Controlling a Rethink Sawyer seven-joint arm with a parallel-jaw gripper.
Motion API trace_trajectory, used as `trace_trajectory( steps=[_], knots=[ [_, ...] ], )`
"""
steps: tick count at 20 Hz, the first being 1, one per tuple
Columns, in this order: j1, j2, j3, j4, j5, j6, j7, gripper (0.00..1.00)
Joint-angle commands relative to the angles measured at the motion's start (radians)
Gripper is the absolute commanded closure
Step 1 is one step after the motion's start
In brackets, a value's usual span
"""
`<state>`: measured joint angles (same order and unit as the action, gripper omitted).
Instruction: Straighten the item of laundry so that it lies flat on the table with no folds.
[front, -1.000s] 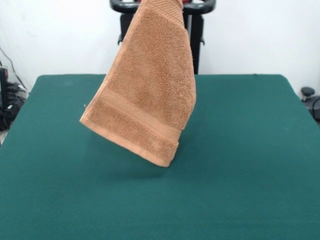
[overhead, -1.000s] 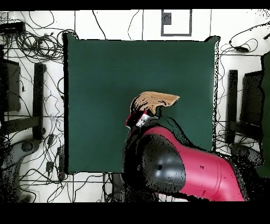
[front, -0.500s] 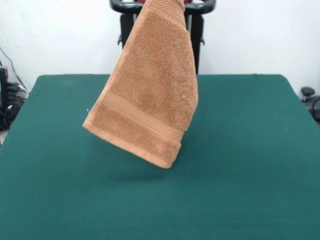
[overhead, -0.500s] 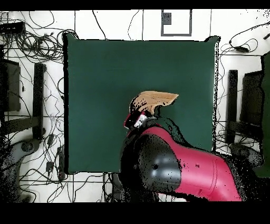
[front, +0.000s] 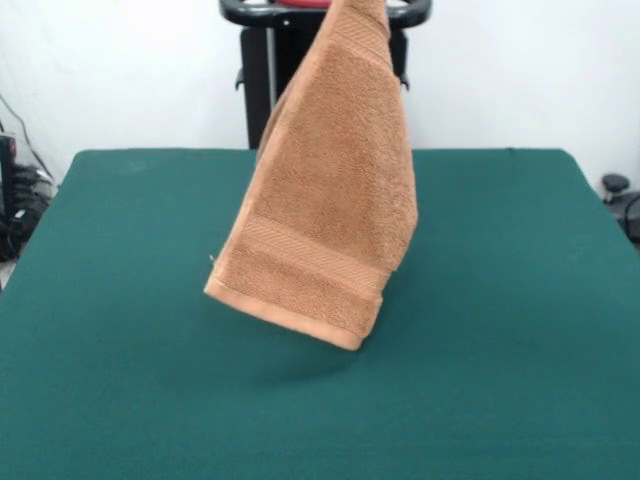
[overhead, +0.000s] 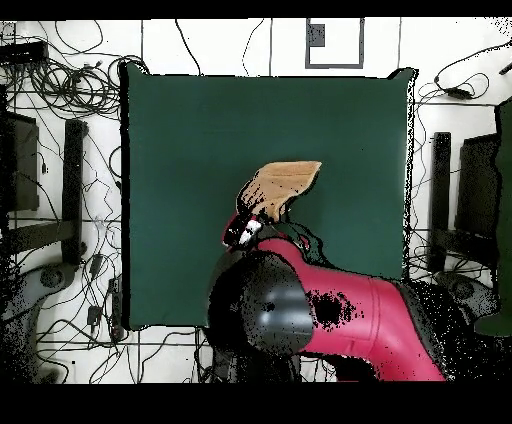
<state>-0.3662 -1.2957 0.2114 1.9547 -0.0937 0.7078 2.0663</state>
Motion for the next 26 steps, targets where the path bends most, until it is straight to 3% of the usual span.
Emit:
trace_trajectory(
  steps=[1, 11, 26],
  knots=[
    [0.067, 0.080, 0.085, -0.038, -0.034, 0.144, -0.030, 1.00],
    [0.142, 0.112, 0.048, -0.099, -0.033, 0.180, 0.051, 1.00],
    [0.185, 0.174, 0.012, -0.162, -0.032, 0.180, 0.096, 1.00]
  ],
)
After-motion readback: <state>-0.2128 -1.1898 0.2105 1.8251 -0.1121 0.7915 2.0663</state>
